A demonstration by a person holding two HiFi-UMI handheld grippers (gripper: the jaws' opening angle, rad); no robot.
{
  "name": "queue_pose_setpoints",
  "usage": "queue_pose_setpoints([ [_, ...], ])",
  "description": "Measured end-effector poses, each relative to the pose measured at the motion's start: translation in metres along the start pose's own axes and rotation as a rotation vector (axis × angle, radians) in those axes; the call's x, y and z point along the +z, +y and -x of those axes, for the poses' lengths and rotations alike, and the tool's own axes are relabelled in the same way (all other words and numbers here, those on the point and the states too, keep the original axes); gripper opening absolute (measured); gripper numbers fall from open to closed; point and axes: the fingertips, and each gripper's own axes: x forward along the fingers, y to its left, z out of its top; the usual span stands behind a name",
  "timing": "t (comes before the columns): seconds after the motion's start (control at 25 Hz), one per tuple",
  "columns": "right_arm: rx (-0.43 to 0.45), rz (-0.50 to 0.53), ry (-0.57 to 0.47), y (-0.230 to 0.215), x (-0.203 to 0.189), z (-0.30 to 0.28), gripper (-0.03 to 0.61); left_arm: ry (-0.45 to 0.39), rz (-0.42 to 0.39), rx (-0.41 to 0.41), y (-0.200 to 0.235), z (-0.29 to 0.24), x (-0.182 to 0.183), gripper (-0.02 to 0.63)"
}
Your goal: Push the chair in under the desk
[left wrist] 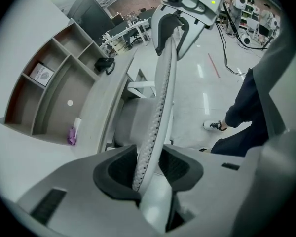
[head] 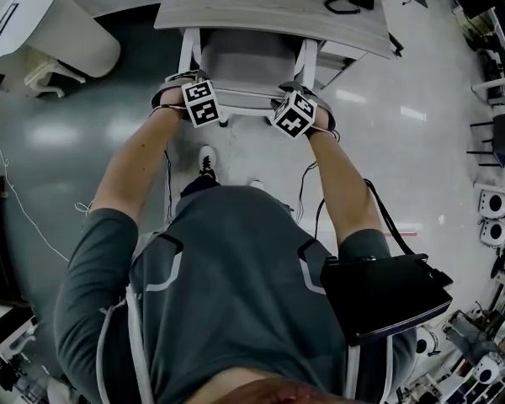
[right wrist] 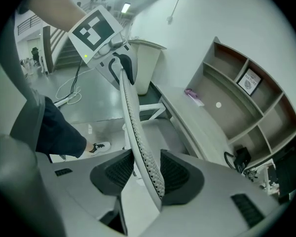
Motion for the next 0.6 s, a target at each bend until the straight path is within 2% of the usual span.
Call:
queue_pose_setpoints([
  [0.6, -0.008, -0.029, 0.015, -0.053, 0.021, -0.030, 0.179, -0.014, -0.020, -0.005, 0.063, -0.029, 0.003, 0.143],
])
